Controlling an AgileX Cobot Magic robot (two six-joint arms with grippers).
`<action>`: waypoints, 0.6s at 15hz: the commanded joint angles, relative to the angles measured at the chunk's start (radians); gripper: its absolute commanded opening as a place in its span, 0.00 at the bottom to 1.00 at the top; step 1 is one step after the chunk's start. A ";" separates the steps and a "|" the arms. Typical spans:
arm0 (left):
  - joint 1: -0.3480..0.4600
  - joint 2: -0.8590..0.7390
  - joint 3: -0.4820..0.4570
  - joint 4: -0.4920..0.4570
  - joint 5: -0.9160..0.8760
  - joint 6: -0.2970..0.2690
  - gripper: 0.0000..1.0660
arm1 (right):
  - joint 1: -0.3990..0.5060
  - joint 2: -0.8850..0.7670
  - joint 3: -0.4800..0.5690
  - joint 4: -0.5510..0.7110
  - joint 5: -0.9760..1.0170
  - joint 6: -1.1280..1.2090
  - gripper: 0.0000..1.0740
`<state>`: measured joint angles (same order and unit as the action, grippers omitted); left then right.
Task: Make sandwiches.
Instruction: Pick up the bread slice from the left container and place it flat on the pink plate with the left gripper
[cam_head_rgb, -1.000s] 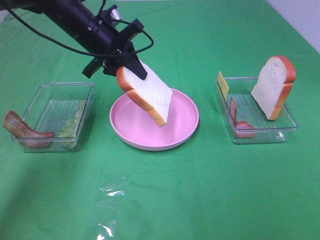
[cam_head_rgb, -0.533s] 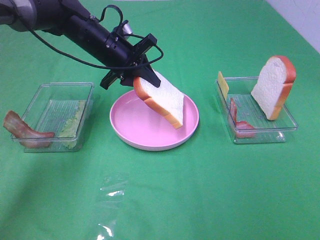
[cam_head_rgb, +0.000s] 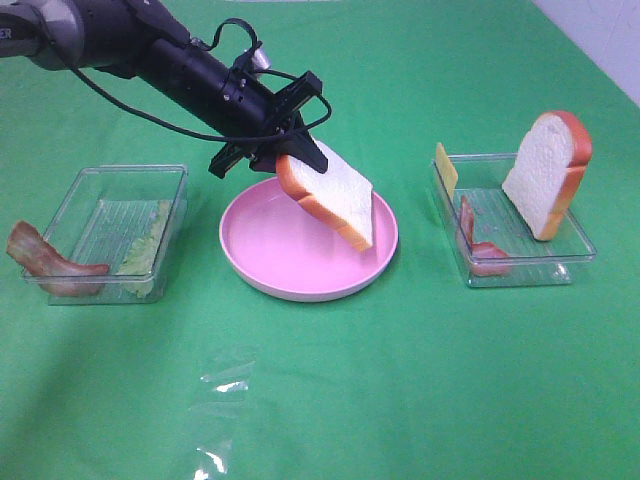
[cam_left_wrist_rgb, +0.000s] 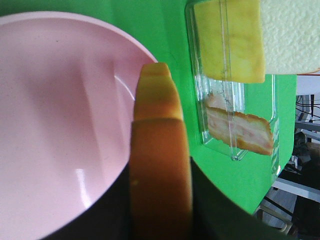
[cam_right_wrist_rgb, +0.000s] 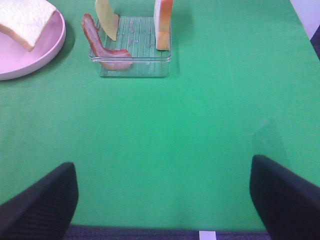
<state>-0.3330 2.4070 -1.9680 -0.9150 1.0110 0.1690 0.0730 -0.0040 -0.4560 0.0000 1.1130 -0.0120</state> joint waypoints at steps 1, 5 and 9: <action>-0.004 0.002 -0.002 -0.004 -0.002 0.001 0.00 | 0.000 -0.028 0.003 0.000 -0.012 -0.008 0.84; -0.004 0.010 -0.002 0.049 0.007 -0.030 0.00 | 0.000 -0.028 0.003 0.000 -0.012 -0.008 0.84; -0.007 0.032 -0.002 0.041 0.010 -0.043 0.00 | 0.000 -0.028 0.003 0.000 -0.012 -0.008 0.84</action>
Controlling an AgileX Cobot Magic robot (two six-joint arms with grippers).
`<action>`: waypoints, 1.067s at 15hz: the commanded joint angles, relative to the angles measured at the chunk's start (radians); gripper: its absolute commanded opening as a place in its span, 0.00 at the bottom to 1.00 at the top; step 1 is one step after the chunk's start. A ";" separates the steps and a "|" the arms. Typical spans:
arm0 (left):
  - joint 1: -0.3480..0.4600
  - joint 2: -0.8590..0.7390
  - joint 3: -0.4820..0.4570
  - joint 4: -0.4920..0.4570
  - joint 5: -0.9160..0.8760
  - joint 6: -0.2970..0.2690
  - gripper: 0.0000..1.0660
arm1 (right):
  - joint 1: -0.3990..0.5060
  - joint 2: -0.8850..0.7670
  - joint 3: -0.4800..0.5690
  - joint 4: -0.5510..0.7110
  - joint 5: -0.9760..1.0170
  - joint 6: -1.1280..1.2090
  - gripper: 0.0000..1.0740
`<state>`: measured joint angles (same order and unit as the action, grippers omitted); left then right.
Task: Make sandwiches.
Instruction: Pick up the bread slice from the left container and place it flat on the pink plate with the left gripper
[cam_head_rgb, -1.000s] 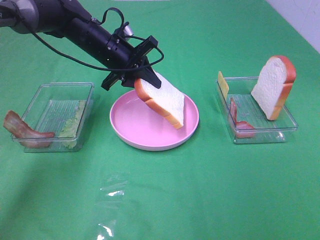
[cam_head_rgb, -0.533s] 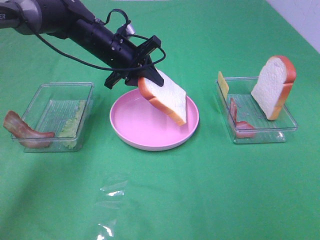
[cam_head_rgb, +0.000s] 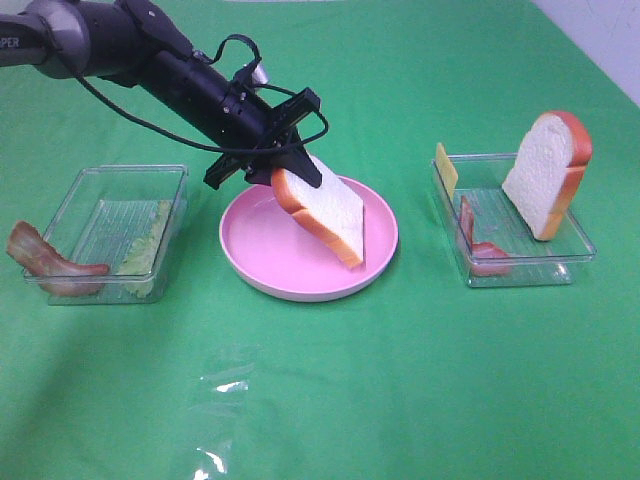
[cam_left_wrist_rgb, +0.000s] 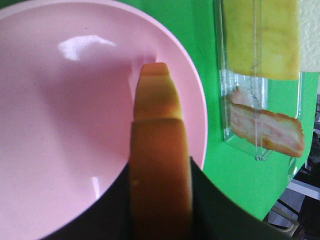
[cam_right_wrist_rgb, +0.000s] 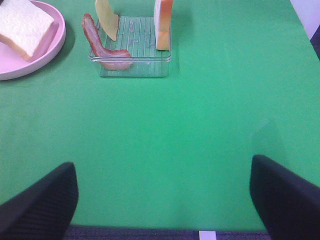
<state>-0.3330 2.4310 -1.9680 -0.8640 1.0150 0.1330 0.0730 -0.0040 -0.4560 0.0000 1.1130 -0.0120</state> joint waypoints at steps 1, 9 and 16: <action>-0.011 0.011 -0.002 -0.013 0.006 -0.008 0.00 | 0.000 -0.028 0.003 0.000 -0.012 -0.008 0.84; -0.022 0.013 -0.002 -0.003 0.012 -0.025 0.57 | 0.000 -0.028 0.003 0.000 -0.012 -0.008 0.84; -0.022 -0.036 -0.003 0.207 0.107 -0.097 0.78 | 0.000 -0.028 0.003 0.000 -0.012 -0.008 0.84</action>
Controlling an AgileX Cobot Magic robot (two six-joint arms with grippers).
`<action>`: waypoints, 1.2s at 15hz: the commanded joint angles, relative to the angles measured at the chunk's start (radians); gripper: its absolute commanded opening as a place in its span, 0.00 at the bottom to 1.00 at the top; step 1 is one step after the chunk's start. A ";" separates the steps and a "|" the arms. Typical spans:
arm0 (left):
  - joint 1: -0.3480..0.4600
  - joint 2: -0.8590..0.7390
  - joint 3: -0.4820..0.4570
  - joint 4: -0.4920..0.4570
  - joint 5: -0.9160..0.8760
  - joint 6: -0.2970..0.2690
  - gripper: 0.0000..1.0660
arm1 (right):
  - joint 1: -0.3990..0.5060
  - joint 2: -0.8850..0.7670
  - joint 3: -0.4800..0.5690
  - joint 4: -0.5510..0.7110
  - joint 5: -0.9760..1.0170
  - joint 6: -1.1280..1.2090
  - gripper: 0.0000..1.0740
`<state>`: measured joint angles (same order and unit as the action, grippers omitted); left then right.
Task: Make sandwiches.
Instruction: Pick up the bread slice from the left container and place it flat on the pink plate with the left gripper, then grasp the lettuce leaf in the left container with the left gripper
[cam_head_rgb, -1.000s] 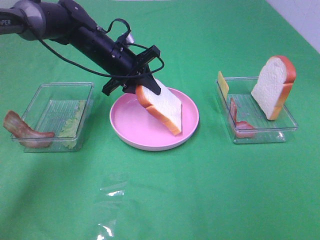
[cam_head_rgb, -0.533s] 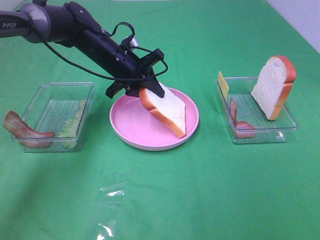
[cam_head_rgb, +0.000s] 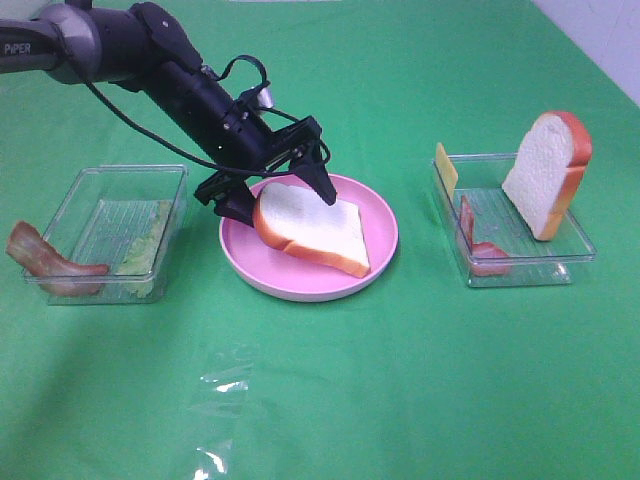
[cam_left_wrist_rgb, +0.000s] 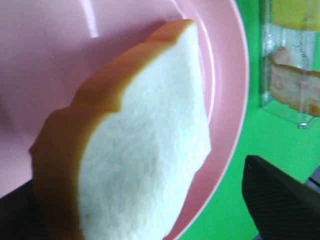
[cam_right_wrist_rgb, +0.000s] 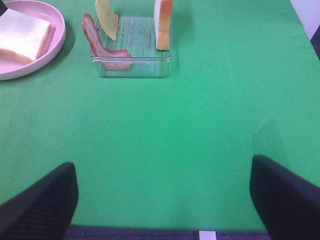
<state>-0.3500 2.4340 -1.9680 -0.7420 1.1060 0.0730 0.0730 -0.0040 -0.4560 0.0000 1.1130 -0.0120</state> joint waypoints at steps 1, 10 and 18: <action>-0.006 -0.066 -0.003 0.157 0.016 -0.073 0.78 | 0.000 -0.028 0.003 0.000 -0.012 -0.008 0.84; -0.017 -0.250 -0.002 0.709 0.216 -0.329 0.78 | 0.000 -0.028 0.003 0.000 -0.012 -0.008 0.84; -0.017 -0.333 0.205 0.721 0.216 -0.309 0.78 | 0.000 -0.028 0.003 0.000 -0.012 -0.008 0.84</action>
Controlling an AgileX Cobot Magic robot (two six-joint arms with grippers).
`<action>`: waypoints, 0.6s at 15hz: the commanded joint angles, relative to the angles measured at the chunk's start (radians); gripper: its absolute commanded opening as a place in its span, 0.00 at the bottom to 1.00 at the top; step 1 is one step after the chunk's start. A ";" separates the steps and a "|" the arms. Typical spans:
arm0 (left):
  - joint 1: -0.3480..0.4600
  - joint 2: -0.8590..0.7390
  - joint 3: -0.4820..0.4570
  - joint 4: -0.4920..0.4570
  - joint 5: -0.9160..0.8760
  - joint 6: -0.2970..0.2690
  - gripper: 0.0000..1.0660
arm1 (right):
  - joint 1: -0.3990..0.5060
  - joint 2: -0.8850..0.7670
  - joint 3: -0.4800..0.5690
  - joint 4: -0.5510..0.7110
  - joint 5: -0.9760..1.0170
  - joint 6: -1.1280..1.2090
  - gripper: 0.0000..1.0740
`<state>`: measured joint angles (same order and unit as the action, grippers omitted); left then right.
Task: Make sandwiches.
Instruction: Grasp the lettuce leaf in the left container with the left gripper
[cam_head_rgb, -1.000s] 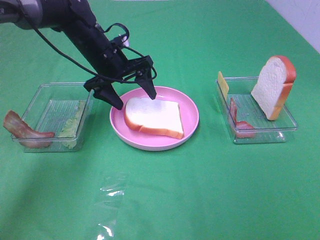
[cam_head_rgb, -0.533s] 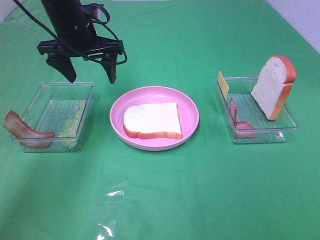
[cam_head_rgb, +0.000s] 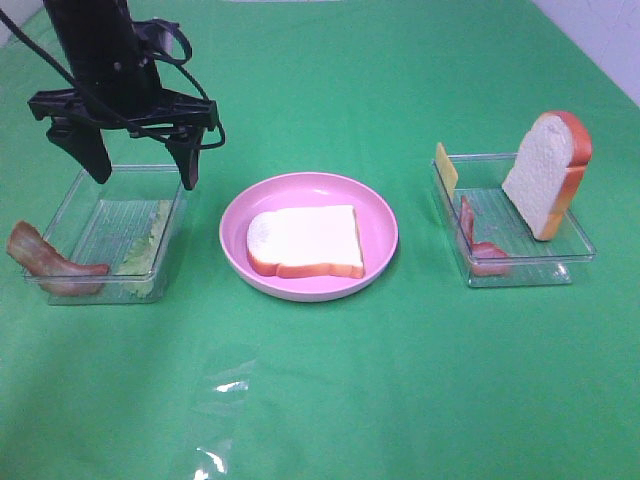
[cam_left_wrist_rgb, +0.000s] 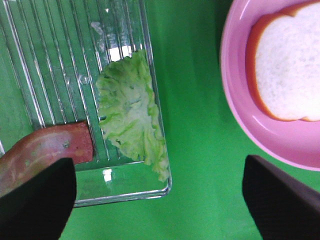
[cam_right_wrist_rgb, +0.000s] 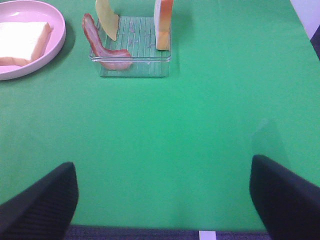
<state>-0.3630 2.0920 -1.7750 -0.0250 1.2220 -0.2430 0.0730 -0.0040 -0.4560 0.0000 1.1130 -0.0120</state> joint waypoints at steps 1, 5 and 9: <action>-0.006 0.019 0.014 0.004 0.100 0.009 0.78 | 0.000 -0.028 0.003 0.000 -0.012 -0.008 0.84; -0.021 0.064 0.015 0.009 0.039 0.002 0.78 | 0.000 -0.028 0.003 0.000 -0.012 -0.008 0.84; -0.035 0.122 0.015 0.020 0.007 -0.002 0.77 | 0.000 -0.028 0.003 0.000 -0.012 -0.008 0.84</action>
<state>-0.3940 2.2100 -1.7680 -0.0050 1.2210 -0.2370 0.0730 -0.0040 -0.4560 0.0000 1.1130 -0.0120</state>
